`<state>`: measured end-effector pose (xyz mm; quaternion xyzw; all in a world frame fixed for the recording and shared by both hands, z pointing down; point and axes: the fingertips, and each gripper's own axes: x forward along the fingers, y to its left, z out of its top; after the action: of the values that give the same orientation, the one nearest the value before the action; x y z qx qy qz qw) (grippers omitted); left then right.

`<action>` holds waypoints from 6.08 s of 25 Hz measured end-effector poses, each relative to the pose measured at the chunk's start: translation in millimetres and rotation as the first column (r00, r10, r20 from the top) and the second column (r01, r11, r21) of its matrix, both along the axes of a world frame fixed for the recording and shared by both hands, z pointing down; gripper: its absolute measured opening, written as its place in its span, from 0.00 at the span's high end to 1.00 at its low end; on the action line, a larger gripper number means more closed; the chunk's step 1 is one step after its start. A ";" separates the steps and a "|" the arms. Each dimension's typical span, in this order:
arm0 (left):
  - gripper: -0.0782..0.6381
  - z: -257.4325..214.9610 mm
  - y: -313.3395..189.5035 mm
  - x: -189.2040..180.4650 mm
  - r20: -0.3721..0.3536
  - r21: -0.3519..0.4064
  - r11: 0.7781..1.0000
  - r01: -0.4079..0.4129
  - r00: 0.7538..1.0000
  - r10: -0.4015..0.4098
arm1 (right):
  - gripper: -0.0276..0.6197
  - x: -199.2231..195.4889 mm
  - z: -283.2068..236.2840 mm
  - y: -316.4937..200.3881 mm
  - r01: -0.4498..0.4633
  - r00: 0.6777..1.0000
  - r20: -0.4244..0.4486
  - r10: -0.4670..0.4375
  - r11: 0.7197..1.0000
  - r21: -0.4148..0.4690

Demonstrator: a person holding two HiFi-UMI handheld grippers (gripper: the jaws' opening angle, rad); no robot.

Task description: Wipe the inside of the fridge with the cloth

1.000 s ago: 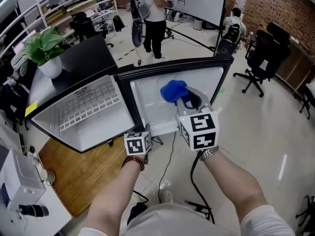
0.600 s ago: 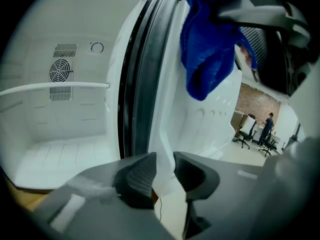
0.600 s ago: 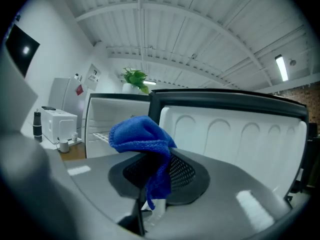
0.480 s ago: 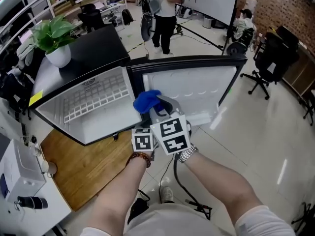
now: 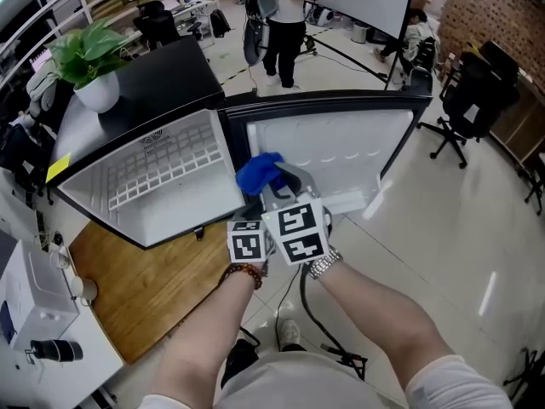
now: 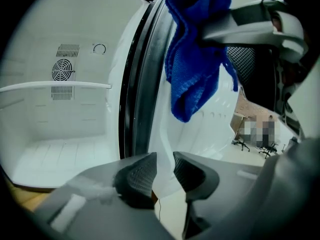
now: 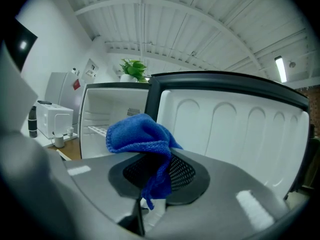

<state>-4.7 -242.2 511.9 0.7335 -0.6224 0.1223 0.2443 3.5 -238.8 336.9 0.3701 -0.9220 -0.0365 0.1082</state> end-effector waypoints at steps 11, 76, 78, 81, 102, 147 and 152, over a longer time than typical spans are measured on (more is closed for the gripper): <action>0.74 -1.6 -0.5 -2.3 0.006 0.012 1.000 0.001 1.000 -0.001 | 0.85 35.1 12.5 -25.7 -0.095 0.996 -0.003 0.095 0.995 -0.015; 0.74 2.3 12.9 1.0 0.046 0.021 0.997 -0.078 0.996 0.077 | 0.85 4.6 85.3 -2.8 -0.011 0.998 -0.070 0.003 0.992 -0.123; 0.74 2.3 12.6 0.3 0.046 0.024 0.997 -0.078 0.996 0.077 | 0.85 3.3 89.6 -6.5 -0.019 0.997 -0.074 0.010 0.992 -0.128; 0.75 -0.7 11.7 -0.7 0.052 0.042 0.996 -0.074 0.996 0.072 | 0.85 8.0 92.9 -12.5 -0.042 0.996 -0.082 0.032 0.991 -0.127; 0.79 -3.1 15.1 -2.0 0.094 0.060 0.997 -0.046 0.995 0.040 | 0.85 127.1 109.6 -61.7 -0.281 0.956 -0.124 0.267 0.953 -0.111; 0.78 -3.5 43.2 -5.5 0.116 0.069 0.994 -0.080 0.991 0.072 | 0.85 28.5 152.0 -12.0 -0.053 0.992 -0.126 0.027 0.977 -0.206; 0.78 1.4 51.3 -11.4 0.111 0.058 0.995 -0.076 0.991 0.069 | 0.85 15.6 163.8 -16.5 -0.056 0.990 -0.140 0.024 0.971 -0.231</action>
<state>-16.1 -190.9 513.3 0.7551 -0.6113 0.1512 0.1825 19.2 -255.4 500.8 0.3699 -0.9026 0.0495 0.2145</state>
